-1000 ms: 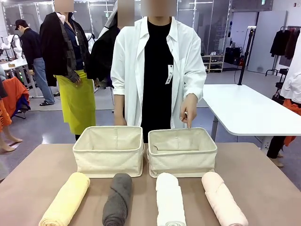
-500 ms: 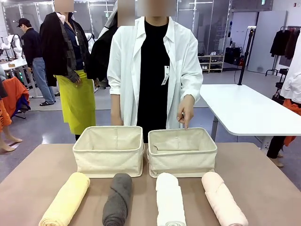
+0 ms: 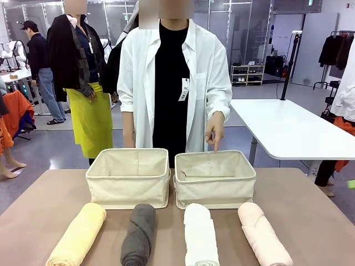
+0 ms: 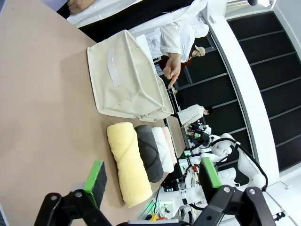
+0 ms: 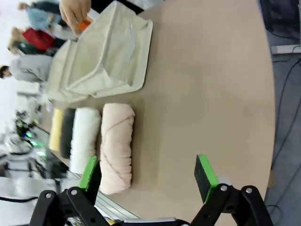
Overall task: Divide the towels into two baskets.
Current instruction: Pick up one hotel-folded towel and place it in the Fabric basket indicated by the person.
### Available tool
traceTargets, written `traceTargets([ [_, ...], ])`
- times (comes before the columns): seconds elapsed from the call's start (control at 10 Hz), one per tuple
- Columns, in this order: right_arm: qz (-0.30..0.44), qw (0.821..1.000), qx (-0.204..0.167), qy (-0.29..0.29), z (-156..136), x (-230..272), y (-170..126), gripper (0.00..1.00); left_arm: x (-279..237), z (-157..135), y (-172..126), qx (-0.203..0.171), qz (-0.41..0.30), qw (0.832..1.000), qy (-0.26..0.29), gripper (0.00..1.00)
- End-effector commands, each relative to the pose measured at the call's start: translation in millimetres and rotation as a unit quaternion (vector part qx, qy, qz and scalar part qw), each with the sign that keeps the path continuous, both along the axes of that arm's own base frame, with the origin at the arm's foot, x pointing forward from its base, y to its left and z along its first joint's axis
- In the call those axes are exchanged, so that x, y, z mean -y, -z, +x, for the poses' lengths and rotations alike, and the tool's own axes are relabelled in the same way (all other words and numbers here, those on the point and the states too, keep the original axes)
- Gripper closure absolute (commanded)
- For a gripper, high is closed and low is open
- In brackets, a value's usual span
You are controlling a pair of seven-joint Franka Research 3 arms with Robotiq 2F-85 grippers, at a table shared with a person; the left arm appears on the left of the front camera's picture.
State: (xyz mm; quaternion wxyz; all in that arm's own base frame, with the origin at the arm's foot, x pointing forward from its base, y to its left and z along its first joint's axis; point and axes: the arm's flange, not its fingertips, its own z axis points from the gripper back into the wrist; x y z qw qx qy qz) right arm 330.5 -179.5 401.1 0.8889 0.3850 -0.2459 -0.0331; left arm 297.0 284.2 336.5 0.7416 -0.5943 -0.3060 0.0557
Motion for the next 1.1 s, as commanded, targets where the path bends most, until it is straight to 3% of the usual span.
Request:
traceTargets([
  [0.0,-0.079,0.995,-0.030,-0.057,-1.2,-76.9,8.8,0.00,-1.7,-3.7,-1.2,0.007,-0.002,1.000,0.000,0.00],
  [0.3,-0.172,0.978,-0.049,-0.111,13.6,-156.1,21.1,0.00,-1.7,-3.7,-1.2,0.007,-0.002,1.000,0.000,0.00],
  [0.5,-0.261,0.953,-0.051,-0.141,8.7,-207.0,38.1,0.00,-1.7,-3.7,-1.2,0.007,-0.002,1.000,0.000,0.00],
  [1.0,-0.331,0.928,-0.087,-0.149,-20.8,-266.9,60.3,0.00,-1.7,-3.7,-1.2,0.007,-0.002,1.000,0.000,0.00],
])
